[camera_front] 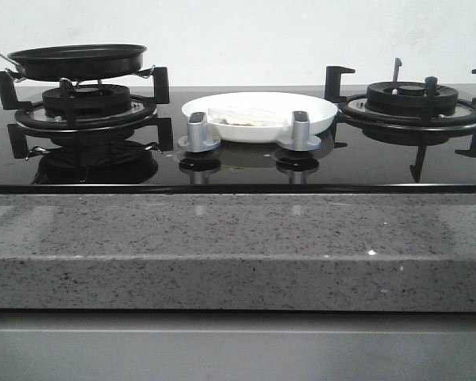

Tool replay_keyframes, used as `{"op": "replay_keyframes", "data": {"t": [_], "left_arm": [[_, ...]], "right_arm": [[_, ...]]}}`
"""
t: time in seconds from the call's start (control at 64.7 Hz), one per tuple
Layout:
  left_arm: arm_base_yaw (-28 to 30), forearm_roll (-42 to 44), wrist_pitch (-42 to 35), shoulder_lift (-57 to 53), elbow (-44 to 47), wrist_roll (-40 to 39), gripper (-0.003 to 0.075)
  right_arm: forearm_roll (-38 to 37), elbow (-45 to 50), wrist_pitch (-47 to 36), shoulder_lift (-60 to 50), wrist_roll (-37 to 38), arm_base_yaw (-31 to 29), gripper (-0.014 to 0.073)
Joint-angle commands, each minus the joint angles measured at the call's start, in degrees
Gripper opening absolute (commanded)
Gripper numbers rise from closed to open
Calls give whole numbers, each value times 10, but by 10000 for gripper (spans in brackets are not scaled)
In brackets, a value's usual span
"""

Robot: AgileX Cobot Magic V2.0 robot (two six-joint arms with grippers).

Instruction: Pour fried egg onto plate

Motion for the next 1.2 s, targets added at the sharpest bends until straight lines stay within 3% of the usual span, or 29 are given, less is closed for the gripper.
{"op": "replay_keyframes", "data": {"t": [0.0, 1.05, 1.189], "left_arm": [[1, -5, -78, -11, 4, -5, -19], [0, -5, -90, -10, 15, -5, -19], [0, -5, -90, -10, 15, -5, -19]], "right_arm": [[0, -14, -49, 5, -1, -1, -57], [0, -14, -49, 5, -1, -1, -57], [-3, 9, -91, 4, -1, -2, -57]]}}
